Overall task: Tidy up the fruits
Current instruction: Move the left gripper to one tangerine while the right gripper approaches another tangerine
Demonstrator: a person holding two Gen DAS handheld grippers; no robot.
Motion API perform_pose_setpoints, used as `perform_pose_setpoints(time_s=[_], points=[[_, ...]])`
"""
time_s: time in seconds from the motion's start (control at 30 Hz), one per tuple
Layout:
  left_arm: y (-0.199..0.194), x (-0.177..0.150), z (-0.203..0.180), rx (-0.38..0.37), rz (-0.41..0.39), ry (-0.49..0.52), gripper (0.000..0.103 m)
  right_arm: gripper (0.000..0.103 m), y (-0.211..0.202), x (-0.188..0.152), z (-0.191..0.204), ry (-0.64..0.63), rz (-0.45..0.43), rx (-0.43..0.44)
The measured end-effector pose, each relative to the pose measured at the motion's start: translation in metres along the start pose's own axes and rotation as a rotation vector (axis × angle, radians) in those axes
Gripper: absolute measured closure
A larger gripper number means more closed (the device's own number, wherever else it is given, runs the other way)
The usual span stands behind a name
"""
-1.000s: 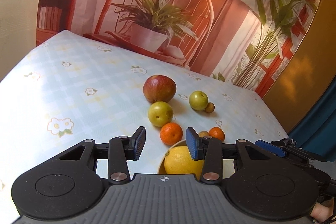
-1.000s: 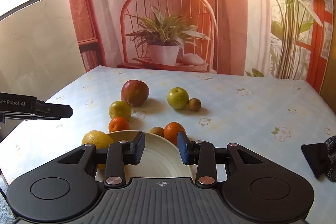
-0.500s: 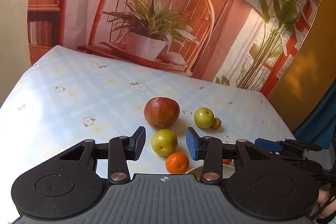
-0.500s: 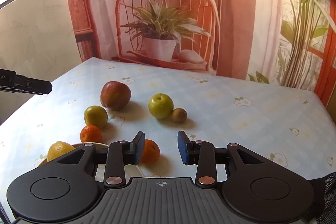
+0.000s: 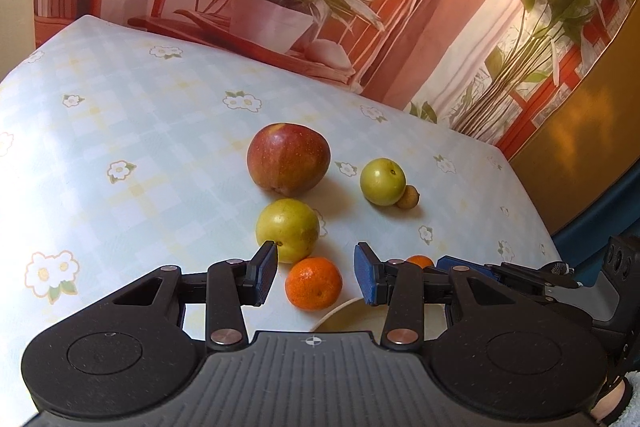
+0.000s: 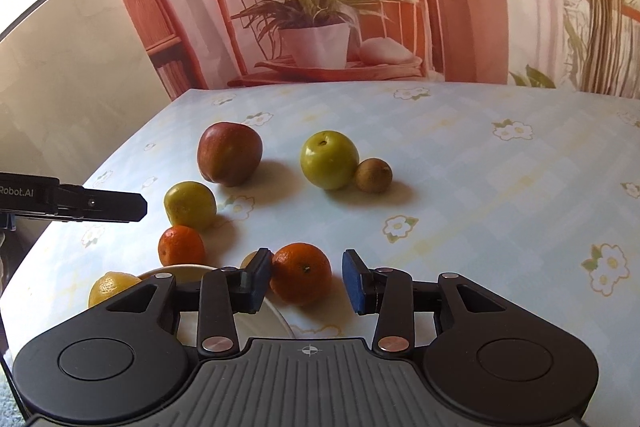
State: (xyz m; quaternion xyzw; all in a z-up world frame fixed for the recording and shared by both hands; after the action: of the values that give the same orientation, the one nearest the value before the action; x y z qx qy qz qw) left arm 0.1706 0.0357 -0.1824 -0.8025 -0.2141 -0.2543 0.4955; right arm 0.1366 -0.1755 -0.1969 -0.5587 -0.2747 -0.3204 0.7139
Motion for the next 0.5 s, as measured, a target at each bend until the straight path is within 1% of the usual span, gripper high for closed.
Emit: perform_pose_setpoints(time_s=[0.2, 0.23, 0.27, 0.4, 0.5], points=[[0.012, -0.004, -0.001, -0.019, 0.035, -0.023, 0.059, 0.066, 0.007, -0.002, -0.002, 0.047, 0.011, 0.041], [0.014, -0.005, -0.001, -0.022, 0.04, -0.028, 0.059, 0.07, 0.007, -0.003, -0.003, 0.053, 0.008, 0.047], [0.016, -0.005, 0.0, -0.023, 0.045, -0.034, 0.059, 0.071, 0.006, -0.003, -0.004, 0.057, 0.005, 0.046], [0.024, -0.007, 0.0, -0.031, 0.067, -0.057, 0.059, 0.071, 0.002, -0.006, -0.006, 0.078, -0.016, 0.043], [0.028, -0.008, 0.002, -0.029, 0.071, -0.074, 0.057, 0.071, -0.006, -0.009, -0.008, 0.095, -0.051, 0.033]])
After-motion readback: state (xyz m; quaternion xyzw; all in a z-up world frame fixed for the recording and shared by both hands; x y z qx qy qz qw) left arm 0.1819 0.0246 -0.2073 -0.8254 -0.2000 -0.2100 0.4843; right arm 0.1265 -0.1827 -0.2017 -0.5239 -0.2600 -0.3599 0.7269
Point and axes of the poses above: each gripper's, at about its wrist camera, not at the fingertips, and y roughly the way its jaws point, z to its left, x to its top, the point moved 3 cm from there along y, roughly the way its jaws point, and after that the axes turned 1 degree about -x, right-handed, at the moved point
